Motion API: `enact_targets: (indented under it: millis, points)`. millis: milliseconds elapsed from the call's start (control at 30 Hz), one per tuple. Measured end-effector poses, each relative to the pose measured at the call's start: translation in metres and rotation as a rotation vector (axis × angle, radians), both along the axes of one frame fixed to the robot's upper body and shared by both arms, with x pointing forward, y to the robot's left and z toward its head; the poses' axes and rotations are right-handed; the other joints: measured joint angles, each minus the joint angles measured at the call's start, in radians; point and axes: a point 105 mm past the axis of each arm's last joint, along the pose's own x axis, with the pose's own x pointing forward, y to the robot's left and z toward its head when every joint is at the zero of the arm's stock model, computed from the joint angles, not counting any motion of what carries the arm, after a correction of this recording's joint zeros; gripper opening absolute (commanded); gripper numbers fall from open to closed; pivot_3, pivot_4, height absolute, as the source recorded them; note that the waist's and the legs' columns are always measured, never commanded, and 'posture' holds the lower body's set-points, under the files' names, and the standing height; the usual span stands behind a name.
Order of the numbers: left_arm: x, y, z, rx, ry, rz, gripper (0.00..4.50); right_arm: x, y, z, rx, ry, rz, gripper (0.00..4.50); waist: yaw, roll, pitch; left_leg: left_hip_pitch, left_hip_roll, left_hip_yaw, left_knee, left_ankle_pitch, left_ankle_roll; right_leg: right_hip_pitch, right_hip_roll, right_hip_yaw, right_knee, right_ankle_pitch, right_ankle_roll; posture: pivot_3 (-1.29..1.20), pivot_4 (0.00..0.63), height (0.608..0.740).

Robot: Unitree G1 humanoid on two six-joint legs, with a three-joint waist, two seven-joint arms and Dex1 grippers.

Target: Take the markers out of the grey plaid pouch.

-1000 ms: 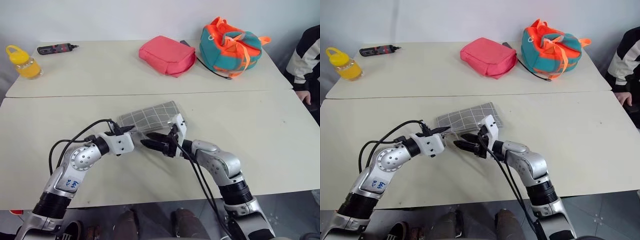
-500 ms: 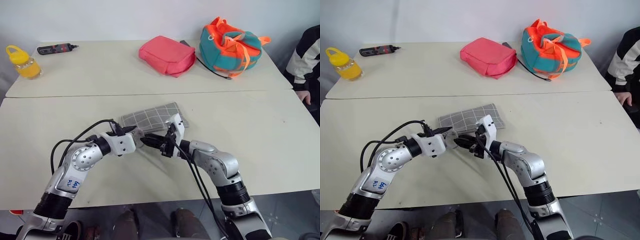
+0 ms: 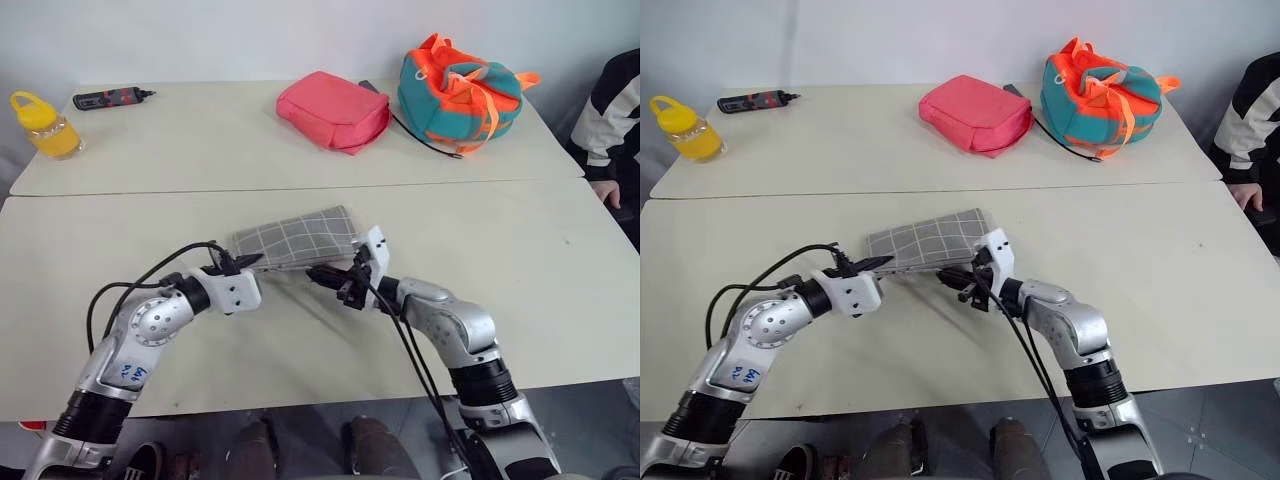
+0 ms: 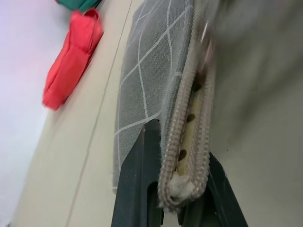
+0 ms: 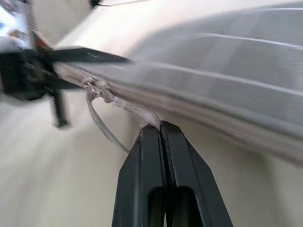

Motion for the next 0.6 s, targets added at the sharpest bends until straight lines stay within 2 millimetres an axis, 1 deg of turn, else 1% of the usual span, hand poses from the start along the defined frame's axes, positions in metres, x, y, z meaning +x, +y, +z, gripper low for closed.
enact_targets:
  millis: [200,300,433,600]
  points:
    - [-0.001,0.008,0.002,-0.012,-0.007,0.011,0.0,0.022,-0.028,0.006,-0.045,-0.053,-0.101,0.03,-0.002,0.0,0.0,0.001,0.001,0.011,0.0,0.0,0.0,-0.001,0.0,0.002,0.0,0.0,0.0,0.0,0.15,0.74]
    - [0.001,0.015,0.002,-0.035,-0.001,0.03,0.0,0.029,-0.041,0.006,-0.064,-0.07,-0.143,0.03,-0.001,0.0,0.0,0.001,0.001,0.013,0.0,-0.001,0.0,-0.001,0.001,0.003,0.0,0.0,0.0,0.0,0.15,0.74]
    - [0.002,0.016,0.005,-0.048,-0.009,0.029,0.0,0.032,-0.046,0.003,-0.082,-0.076,-0.154,0.03,-0.002,0.0,0.0,0.001,0.003,0.015,0.003,-0.003,0.0,-0.002,0.002,0.005,0.0,0.0,0.0,0.0,0.15,0.74]
    - [0.003,0.018,0.003,-0.059,0.002,0.035,0.0,0.031,-0.047,0.004,-0.101,-0.1,-0.14,0.03,-0.003,0.0,0.0,0.001,0.004,0.016,0.004,-0.004,0.0,-0.002,0.002,0.006,0.0,0.0,0.0,0.0,0.15,0.74]
